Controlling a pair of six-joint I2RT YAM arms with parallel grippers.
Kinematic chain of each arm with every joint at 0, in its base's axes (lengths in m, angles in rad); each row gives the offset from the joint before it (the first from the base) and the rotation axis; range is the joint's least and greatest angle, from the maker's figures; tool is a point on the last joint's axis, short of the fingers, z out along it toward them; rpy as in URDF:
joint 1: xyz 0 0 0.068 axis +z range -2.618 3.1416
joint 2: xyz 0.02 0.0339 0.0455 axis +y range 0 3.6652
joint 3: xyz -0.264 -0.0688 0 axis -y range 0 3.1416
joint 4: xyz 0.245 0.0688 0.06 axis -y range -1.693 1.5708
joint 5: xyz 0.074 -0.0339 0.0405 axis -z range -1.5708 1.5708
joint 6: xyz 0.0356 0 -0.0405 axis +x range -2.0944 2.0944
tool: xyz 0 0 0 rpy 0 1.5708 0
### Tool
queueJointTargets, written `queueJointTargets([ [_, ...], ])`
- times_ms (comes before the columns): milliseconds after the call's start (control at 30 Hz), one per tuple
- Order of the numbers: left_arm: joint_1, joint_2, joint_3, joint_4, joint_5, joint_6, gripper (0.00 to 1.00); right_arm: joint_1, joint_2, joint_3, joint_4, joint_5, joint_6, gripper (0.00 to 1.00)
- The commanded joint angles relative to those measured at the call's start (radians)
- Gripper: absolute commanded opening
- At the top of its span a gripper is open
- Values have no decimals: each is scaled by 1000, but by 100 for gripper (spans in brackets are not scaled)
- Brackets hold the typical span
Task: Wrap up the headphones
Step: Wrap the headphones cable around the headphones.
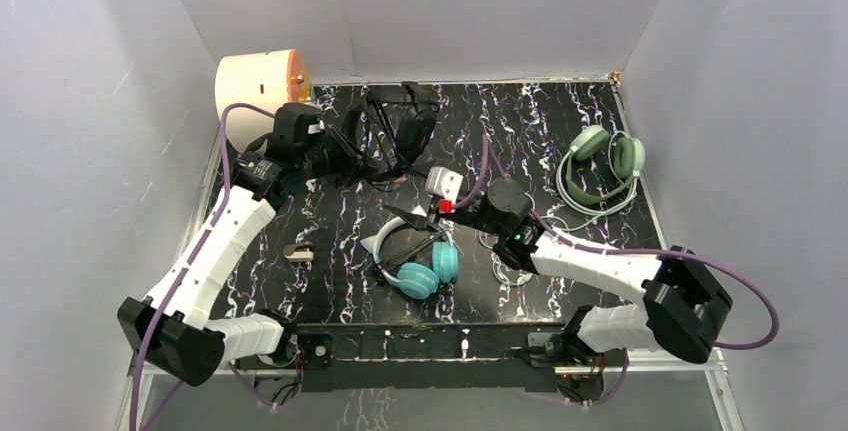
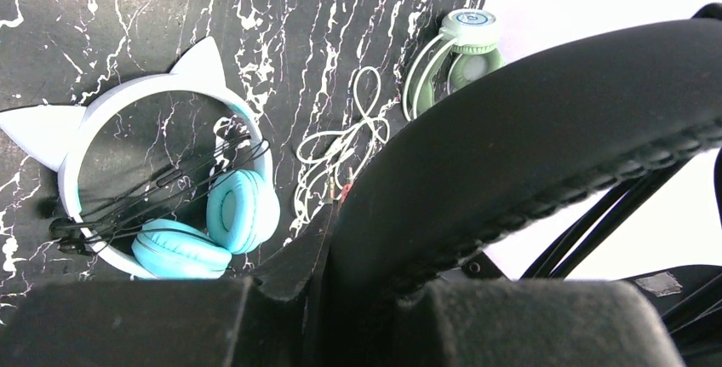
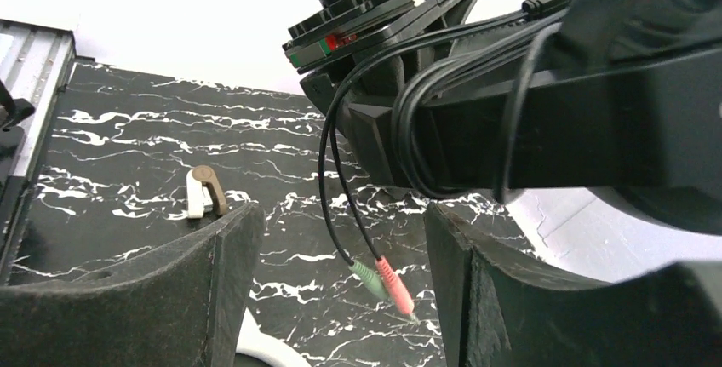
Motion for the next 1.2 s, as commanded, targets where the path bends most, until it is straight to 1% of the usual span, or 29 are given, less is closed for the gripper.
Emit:
queueJointTargets([
  [0, 3, -41, 45, 15, 32, -32, 0, 18, 48, 55, 168, 12, -68, 75],
  [200, 3, -56, 43, 16, 47, -36, 0, 30, 125, 56, 266, 42, -76, 70],
  [267, 3, -62, 47, 14, 45, -35, 0, 32, 157, 63, 290, 53, -77, 64],
  [333, 3, -65, 54, 7, 44, -32, 0, 38, 173, 63, 320, 73, -78, 54],
  [400, 3, -66, 59, -1, 44, -28, 0, 39, 181, 57, 344, 89, -78, 47],
  [533, 3, -68, 60, -2, 51, -31, 0, 40, 194, 43, 381, 105, -79, 39],
  [567, 3, -67, 60, -3, 53, -29, 0, 42, 194, 43, 386, 104, -80, 36],
  [633, 3, -68, 60, -4, 52, -24, 0, 42, 175, 36, 374, 98, -80, 25],
  [700, 3, -66, 64, -16, 31, -9, 0, 42, 124, 21, 308, 77, -76, 16],
  [767, 3, -65, 78, -34, -3, 7, 0, 42, 50, 9, 181, 28, -75, 3],
  [800, 3, -64, 82, -38, -18, 17, 0, 41, 15, 2, 115, -7, -65, 0],
  [833, 3, -63, 88, -41, -35, 25, 0, 42, -24, -9, 63, -41, -49, 0],
  [900, 4, -55, 96, -37, -51, 32, 0, 42, -86, -45, 12, -114, -6, 0],
  [967, 5, -39, 105, -27, -46, 39, 0, 42, -132, -74, -28, -142, 33, 0],
  [1033, 6, -28, 117, -30, -40, 44, 0, 42, -190, -92, -96, -124, 46, 0],
  [1100, 6, -27, 126, -28, -34, 64, 0, 40, -225, -101, -159, -63, 39, 0],
  [1167, 5, -35, 128, -8, -13, 98, 0, 39, -244, -106, -210, 4, -8, 0],
])
